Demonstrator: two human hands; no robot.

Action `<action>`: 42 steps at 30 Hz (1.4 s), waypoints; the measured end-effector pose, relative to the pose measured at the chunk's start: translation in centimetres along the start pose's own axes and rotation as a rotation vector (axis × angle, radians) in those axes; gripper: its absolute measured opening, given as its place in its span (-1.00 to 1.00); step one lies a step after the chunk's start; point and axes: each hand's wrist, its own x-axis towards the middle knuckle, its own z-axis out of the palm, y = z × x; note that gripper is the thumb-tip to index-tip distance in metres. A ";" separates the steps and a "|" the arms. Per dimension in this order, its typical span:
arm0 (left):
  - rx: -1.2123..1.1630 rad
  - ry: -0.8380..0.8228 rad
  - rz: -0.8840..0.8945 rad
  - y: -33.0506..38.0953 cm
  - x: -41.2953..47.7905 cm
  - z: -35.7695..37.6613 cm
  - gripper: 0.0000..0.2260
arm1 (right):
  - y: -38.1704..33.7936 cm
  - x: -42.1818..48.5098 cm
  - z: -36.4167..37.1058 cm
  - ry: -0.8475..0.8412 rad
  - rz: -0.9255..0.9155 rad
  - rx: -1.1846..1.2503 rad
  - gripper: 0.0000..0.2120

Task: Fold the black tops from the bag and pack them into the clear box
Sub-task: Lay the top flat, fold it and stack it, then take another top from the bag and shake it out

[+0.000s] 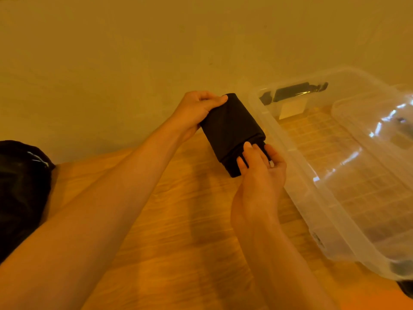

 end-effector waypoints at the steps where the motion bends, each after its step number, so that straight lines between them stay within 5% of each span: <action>1: 0.023 -0.007 0.004 0.0 0.7 0.4 -0.82 | 0.0 0.3 0.1 0.009 0.001 0.011 -0.55; 9: 0.417 0.031 0.138 -2.5 3.6 3.8 -0.84 | 0.6 0.5 -2.1 0.031 -0.103 -0.172 -0.42; 15: 0.469 0.301 0.495 -4.4 0.9 2.1 -0.79 | 0.9 0.1 -4.4 -0.288 -0.780 -1.050 -0.65; 18: 0.552 0.122 0.649 -6.2 -0.5 0.8 -0.64 | 1.6 3.0 -4.0 -0.342 -1.022 -1.424 -0.62; 25: 0.881 -0.100 0.544 -8.1 -0.9 -0.3 -0.44 | 1.4 5.8 -3.6 -0.285 -1.039 -1.853 -0.37; 33: 0.981 -0.078 0.581 -6.4 -3.6 -3.1 -0.33 | 0.7 4.8 -4.0 -0.367 -1.029 -1.845 -0.22; 42: 1.057 0.360 0.469 -5.6 -20.7 -12.8 -0.33 | 3.9 -3.8 4.0 -0.674 -1.081 -1.673 -0.21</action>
